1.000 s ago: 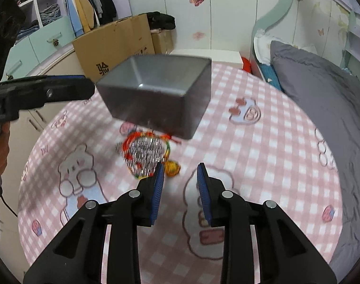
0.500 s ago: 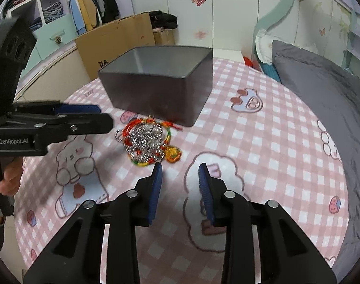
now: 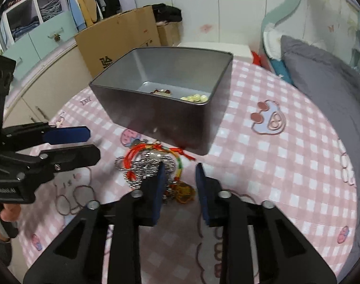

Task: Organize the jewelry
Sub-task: 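Grasp the red-and-rainbow string bracelet from the pile with the right gripper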

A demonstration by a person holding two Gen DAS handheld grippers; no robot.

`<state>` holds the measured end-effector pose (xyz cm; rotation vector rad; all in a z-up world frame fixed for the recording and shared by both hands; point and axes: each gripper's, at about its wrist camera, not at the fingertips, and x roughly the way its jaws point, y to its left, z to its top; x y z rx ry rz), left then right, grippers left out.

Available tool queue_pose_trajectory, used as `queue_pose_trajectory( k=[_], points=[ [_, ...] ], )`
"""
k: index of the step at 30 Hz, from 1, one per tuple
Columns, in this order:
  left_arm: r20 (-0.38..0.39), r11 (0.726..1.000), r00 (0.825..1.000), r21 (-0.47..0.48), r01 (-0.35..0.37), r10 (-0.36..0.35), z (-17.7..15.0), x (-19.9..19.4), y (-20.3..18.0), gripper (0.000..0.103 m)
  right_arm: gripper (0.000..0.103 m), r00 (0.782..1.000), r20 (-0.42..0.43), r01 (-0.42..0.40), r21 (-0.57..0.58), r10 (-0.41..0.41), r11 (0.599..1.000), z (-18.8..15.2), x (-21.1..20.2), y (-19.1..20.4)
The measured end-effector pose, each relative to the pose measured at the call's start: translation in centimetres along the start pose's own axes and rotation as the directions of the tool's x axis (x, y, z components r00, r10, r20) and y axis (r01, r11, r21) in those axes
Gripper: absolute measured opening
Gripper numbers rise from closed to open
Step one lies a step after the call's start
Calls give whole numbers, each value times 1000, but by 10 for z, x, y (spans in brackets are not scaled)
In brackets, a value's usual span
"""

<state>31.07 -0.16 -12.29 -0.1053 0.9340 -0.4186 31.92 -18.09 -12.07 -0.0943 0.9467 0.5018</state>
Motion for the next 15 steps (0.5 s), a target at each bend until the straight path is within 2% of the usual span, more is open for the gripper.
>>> queue_pose_trajectory(
  k=[1, 4, 8, 10, 15],
  points=[
    [0, 1000, 1000, 0, 1, -1, 0, 0, 1, 51, 12, 1000, -9, -5, -6, 5, 1000, 0, 0, 1],
    [0, 1000, 1000, -8, 6, -6, 1, -2, 5, 51, 11, 998, -36, -47, 6, 47, 999, 1, 1, 3],
    [3, 1000, 1000, -16, 21, -21, 2, -5, 9, 51, 11, 992, 27, -128, 123, 125, 984, 1, -9, -18],
    [1, 1000, 1000, -12, 23, -23, 1, -6, 9, 51, 14, 994, 40, -104, 139, 100, 985, 1, -13, -23],
    [-2, 1000, 1000, -15, 23, -23, 1, -5, 10, 51, 14, 997, -1, -79, 103, 80, 992, 2, -7, -16]
  ],
)
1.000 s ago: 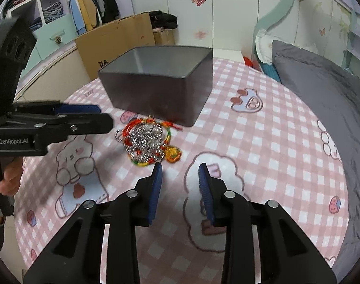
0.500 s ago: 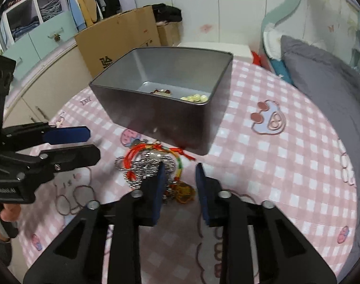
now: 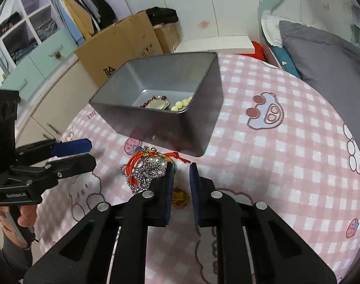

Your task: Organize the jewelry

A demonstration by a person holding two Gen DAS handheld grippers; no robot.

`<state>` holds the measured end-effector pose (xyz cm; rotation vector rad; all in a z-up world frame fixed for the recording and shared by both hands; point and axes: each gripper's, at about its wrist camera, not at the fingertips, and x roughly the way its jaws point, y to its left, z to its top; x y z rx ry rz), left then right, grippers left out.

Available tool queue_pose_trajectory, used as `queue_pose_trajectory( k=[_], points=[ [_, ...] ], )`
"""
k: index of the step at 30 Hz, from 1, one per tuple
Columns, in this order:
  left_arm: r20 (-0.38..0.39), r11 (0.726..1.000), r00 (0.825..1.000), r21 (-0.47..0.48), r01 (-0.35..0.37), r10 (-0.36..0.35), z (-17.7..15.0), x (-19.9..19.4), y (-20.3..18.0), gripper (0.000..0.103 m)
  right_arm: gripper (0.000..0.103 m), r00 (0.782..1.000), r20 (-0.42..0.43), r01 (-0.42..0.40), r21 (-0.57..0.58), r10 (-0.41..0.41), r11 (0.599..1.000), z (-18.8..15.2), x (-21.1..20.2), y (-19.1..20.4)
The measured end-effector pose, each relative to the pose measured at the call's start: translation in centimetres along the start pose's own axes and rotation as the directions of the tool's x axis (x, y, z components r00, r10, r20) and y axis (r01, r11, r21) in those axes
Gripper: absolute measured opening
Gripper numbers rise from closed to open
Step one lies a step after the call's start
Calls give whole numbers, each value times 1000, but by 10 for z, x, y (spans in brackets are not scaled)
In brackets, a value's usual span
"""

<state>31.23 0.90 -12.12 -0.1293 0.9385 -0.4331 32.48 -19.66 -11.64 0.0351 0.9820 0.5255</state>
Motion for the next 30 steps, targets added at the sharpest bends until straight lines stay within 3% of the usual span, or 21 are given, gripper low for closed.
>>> queue_pose_trajectory(
  k=[5, 9, 17, 25, 30],
  points=[
    [-9, 1000, 1000, 5, -2, 2, -1, 1, 1, 51, 13, 999, -37, 6, -43, -8, 999, 2, 14, 11],
    [-13, 1000, 1000, 6, -1, 1, 0, 3, 0, 51, 2, 999, -31, 37, -93, -40, 995, 3, 14, 21],
    [-1, 999, 999, 8, 33, -33, 2, -2, -7, 51, 2, 989, 136, -49, -69, 58, 996, -1, -48, 27],
    [-14, 999, 999, 30, 32, -31, 4, 10, -23, 51, 2, 974, 217, 65, -12, -61, 998, -11, -78, -3],
    [-28, 1000, 1000, 22, 16, -15, 11, 24, -32, 51, 2, 973, 219, 61, 33, -67, 998, -19, -80, -24]
  ],
)
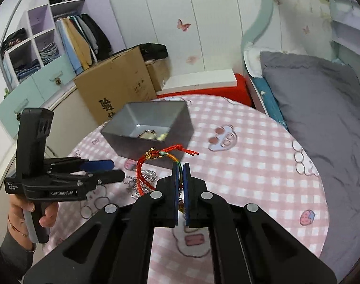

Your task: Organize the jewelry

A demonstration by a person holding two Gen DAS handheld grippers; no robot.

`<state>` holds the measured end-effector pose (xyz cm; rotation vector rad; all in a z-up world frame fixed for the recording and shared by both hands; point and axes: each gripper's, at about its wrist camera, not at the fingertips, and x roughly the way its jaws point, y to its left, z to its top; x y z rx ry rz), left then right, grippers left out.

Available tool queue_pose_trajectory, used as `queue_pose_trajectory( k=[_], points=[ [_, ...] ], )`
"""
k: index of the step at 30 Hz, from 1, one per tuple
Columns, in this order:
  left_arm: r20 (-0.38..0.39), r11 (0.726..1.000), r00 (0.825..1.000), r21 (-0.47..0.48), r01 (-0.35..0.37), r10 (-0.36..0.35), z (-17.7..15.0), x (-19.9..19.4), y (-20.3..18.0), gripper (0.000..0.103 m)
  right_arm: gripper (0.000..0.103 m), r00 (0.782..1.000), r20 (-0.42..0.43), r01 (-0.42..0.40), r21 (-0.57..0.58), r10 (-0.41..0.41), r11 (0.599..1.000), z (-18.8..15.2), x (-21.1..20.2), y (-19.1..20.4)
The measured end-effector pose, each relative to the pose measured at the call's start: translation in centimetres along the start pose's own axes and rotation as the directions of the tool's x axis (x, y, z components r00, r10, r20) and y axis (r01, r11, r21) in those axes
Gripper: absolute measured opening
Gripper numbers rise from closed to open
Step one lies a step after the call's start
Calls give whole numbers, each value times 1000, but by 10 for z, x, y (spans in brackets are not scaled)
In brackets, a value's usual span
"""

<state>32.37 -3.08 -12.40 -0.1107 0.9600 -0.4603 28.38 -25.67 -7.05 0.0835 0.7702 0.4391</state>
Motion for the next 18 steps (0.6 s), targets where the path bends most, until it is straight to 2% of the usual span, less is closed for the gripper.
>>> queue_pose_trajectory(
  k=[2, 10, 11, 13, 18],
  points=[
    [-8, 1000, 1000, 3, -3, 3, 3, 8, -7, 51, 2, 1000, -6, 1, 9, -1, 1000, -3, 4, -5],
    [-45, 991, 991, 57, -122, 125, 10, 40, -24, 51, 2, 999, -31, -31, 39, 33, 999, -12, 14, -22],
    [-48, 987, 988, 70, -142, 145, 12, 43, -27, 49, 2, 999, -30, -33, 42, 34, 999, -13, 15, -24],
    [-55, 981, 983, 90, -171, 176, 14, 44, -31, 35, 2, 999, -34, -38, 50, 39, 998, -14, 16, -27],
    [-69, 971, 976, 139, -195, 206, 12, 46, -38, 26, 2, 998, -37, -51, 60, 53, 997, -14, 18, -31]
  ],
)
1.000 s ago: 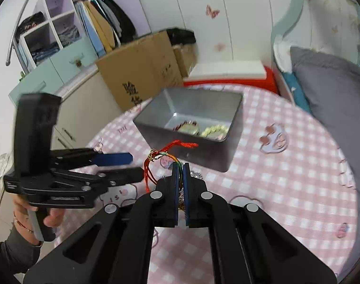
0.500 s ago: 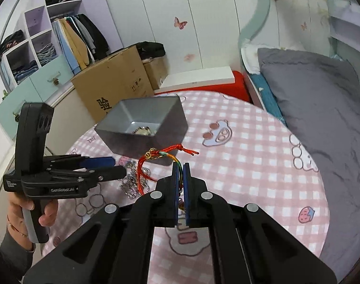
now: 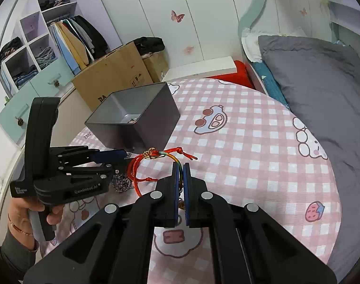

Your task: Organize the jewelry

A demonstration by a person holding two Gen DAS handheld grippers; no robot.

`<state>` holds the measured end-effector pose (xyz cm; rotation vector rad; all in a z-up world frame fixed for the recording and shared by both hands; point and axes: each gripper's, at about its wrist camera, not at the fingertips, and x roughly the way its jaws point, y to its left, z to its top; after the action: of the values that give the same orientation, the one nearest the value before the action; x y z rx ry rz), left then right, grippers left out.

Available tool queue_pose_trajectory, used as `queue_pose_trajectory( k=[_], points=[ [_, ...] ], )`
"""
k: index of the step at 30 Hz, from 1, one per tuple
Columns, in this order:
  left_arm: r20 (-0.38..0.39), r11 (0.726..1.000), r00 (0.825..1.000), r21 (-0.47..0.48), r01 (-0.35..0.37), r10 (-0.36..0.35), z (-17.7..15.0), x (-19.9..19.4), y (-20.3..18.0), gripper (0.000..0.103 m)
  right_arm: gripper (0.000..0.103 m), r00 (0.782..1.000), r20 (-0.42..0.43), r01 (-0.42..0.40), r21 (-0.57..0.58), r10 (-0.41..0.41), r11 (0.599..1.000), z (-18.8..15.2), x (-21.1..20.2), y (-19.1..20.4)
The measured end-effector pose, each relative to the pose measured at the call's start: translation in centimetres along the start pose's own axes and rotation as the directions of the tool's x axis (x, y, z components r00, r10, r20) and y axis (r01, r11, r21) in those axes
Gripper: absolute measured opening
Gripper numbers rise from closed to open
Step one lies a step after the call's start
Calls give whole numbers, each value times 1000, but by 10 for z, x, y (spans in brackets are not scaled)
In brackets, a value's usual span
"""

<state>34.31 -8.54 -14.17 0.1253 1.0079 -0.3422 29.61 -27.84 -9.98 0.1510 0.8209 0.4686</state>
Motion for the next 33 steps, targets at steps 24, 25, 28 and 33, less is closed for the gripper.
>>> queue_pose_trajectory(
  k=[24, 25, 28, 33],
  points=[
    [86, 961, 958, 1, 275, -274, -4, -68, 6, 1, 2, 998, 67, 17, -67, -12, 998, 22, -28, 49],
    [79, 965, 962, 4, 264, -263, -4, -63, 5, 1, 2, 998, 68, 18, -61, -14, 998, 21, -28, 47],
    [29, 968, 967, 6, 252, -252, -3, -43, 0, 1, 2, 998, 65, 28, -51, -24, 998, 19, -27, 40],
    [-16, 975, 975, 1, 222, -222, -1, -20, -2, 1, 2, 998, 47, 36, -37, -34, 999, 14, -22, 28]
  ],
)
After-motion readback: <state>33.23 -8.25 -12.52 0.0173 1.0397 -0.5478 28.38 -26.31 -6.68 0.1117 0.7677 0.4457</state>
